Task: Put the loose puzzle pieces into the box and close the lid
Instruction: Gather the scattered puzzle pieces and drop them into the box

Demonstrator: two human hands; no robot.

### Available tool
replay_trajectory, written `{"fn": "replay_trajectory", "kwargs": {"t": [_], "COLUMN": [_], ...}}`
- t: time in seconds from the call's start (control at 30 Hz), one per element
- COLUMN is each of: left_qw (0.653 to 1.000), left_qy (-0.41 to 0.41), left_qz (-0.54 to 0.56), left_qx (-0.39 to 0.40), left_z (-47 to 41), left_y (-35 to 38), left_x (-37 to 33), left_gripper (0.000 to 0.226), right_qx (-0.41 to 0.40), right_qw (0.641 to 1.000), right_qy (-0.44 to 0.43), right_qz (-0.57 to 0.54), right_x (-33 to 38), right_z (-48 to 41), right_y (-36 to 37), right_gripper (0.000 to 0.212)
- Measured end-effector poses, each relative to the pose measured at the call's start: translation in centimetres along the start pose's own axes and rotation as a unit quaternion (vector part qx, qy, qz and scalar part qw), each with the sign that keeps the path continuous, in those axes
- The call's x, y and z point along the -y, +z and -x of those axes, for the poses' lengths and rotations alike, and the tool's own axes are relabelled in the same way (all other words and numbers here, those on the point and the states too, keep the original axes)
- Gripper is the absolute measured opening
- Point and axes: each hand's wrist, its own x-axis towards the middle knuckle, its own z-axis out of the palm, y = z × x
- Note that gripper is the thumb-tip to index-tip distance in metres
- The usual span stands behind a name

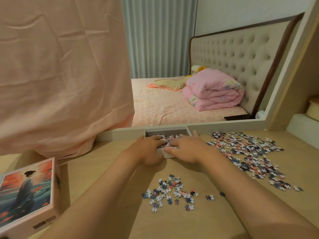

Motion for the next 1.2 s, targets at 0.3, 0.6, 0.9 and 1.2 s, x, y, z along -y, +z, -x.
{"fn": "replay_trajectory", "kwargs": {"t": [0.3,0.6,0.9,1.2], "left_qw": [0.975,0.995,0.977,0.974], "left_qy": [0.041,0.032,0.080,0.134], "left_qz": [0.073,0.077,0.194,0.171], "left_qx": [-0.207,0.058,-0.042,-0.068], "left_z": [5.0,9.7,8.0,7.2], "left_y": [-0.4,3.1,5.5,5.8], "left_x": [-1.5,-8.3,-8.6,-9.2], "left_gripper": [0.035,0.083,0.049,0.048], "right_qx": [-0.093,0.090,0.019,0.034], "right_qw": [0.987,0.988,0.983,0.983], "right_qy": [-0.024,0.107,0.077,0.155], "right_qz": [-0.128,-0.060,-0.164,-0.093], "right_x": [0.6,-1.2,-0.4,-3.9], "right_z": [5.8,12.1,11.7,13.0], "right_y": [-2.5,-0.1,1.7,0.7], "right_gripper": [0.015,0.020,0.014,0.009]}}
